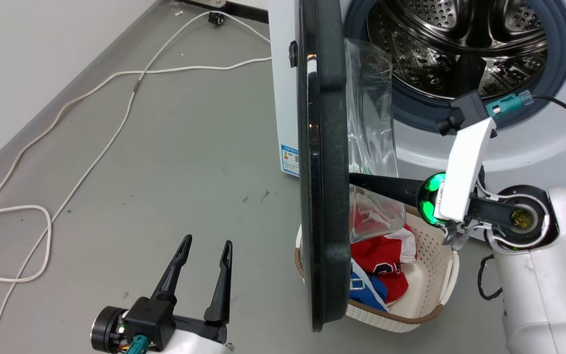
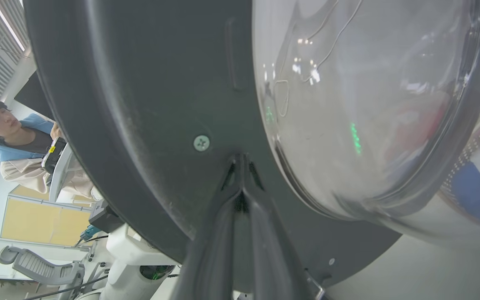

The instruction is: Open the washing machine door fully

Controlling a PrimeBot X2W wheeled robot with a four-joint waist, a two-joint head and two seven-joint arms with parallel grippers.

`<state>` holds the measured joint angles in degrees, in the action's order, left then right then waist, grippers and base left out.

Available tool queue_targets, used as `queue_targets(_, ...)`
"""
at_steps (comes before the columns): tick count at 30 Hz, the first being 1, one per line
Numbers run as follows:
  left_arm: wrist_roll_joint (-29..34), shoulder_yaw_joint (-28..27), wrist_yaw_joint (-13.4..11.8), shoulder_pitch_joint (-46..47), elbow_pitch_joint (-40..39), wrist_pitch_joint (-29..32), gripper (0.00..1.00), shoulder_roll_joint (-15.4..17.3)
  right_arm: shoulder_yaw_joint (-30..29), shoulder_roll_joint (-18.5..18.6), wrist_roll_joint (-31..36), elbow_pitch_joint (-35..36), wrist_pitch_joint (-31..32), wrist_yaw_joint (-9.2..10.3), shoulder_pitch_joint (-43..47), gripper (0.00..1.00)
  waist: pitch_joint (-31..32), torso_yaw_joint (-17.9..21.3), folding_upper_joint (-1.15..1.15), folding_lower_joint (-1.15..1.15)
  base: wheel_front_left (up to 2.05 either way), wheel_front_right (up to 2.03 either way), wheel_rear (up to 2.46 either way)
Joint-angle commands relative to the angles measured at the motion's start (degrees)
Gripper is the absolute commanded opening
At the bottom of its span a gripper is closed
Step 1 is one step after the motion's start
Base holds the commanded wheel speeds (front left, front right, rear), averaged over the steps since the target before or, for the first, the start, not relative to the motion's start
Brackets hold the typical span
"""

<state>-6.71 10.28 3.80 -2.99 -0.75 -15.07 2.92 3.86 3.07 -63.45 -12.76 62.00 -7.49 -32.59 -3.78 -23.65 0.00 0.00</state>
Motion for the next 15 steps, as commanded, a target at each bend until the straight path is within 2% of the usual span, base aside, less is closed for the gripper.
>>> queue_targets(1,0.1,-0.2,-0.3,-0.1,-0.2,-0.2,1.00,-0.1,-0.2,-0.1,0.8,0.4,-0.5,0.00,0.1,0.00,0.0,0.5,0.00,0.00,0.00,0.00,0.00)
queue_targets(5,-0.3,-0.7,-0.6,0.3,-0.4,-0.2,1.00,-0.1,-0.2,2.3,4.5,2.6,-3.1,0.00,1.1,0.00,0.1,2.1,0.00,0.00,0.00,0.00,0.00)
queue_targets(8,-0.4,-1.1,-0.5,0.6,-0.4,-0.2,1.00,-0.1,0.3,4.6,7.7,5.4,-8.2,0.00,2.0,0.00,0.1,3.5,0.00,0.00,0.00,0.00,0.00)
queue_targets(11,-0.4,-1.9,-0.6,0.8,-0.5,-0.2,1.00,-0.1,2.3,8.5,12.1,9.0,-16.8,0.00,3.3,0.00,0.0,5.0,0.00,0.00,0.00,0.00,0.00)
queue_targets(15,-0.4,-3.2,-0.4,0.9,-0.4,-0.2,1.00,-0.1,8.2,16.8,22.4,12.0,-32.4,0.00,6.1,0.00,0.2,6.4,0.00,0.00,0.00,0.00,0.00)
